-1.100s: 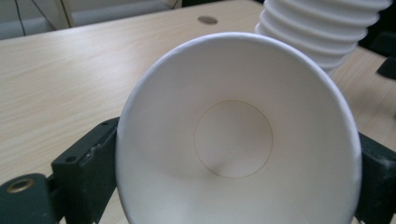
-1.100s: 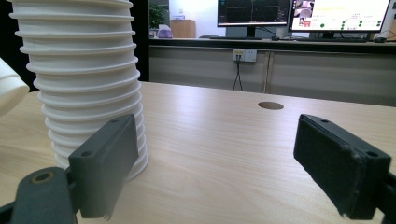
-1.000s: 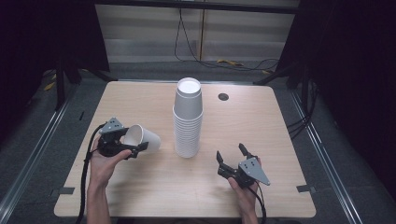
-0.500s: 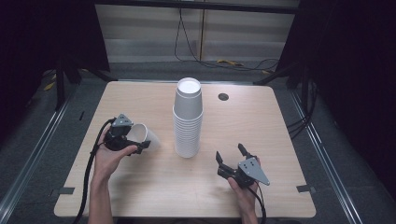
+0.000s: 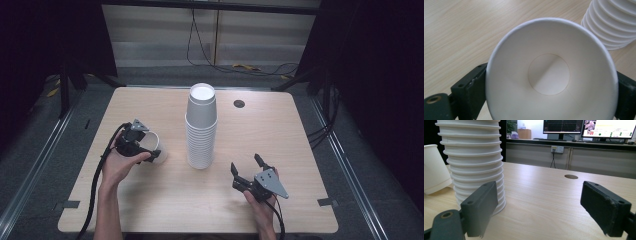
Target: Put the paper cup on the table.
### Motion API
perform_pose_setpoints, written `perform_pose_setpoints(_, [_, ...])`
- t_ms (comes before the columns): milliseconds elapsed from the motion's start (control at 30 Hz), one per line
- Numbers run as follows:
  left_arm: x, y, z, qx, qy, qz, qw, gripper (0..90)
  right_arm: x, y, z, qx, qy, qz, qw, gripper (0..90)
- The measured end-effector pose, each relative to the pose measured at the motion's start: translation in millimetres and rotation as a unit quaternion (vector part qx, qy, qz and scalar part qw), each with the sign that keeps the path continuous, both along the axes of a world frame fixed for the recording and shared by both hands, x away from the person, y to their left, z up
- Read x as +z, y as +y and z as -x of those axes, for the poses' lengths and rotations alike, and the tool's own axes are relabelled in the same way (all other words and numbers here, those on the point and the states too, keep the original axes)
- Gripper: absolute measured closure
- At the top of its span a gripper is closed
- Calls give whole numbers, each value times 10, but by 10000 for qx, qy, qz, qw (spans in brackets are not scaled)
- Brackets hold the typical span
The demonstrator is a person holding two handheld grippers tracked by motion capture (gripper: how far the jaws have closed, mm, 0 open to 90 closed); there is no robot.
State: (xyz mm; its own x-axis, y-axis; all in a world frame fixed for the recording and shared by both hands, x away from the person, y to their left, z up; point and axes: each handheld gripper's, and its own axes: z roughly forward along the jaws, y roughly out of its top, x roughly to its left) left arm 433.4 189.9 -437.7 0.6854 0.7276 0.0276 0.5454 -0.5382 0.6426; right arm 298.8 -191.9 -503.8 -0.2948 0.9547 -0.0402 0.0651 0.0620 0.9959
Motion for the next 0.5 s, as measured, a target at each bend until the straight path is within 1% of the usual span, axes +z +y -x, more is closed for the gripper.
perform_pose_setpoints(67, [-5,-11,-11,16,-1,9,10000,68,1,0,-2,21,2,11,10000,140])
perform_pose_setpoints(233, [-29,-35,-37,-63,-103,2,9999,58,1,2,1,5,-3,31,10000,140])
perform_pose_setpoints(267, [-36,-34,-47,-86,-103,-3,9999,56,2,0,3,12,7,35,10000,139])
perform_pose_setpoints(333, [-46,-35,-67,-52,-81,-8,10000,52,0,1,-1,19,-13,22,10000,139])
perform_pose_setpoints(367, [-60,-39,-79,-39,-119,45,9999,50,0,1,-2,23,-10,20,10000,139])
perform_pose_setpoints(500, [-71,-48,-108,-59,-125,106,9998,49,1,0,-1,17,9,2,10000,139])
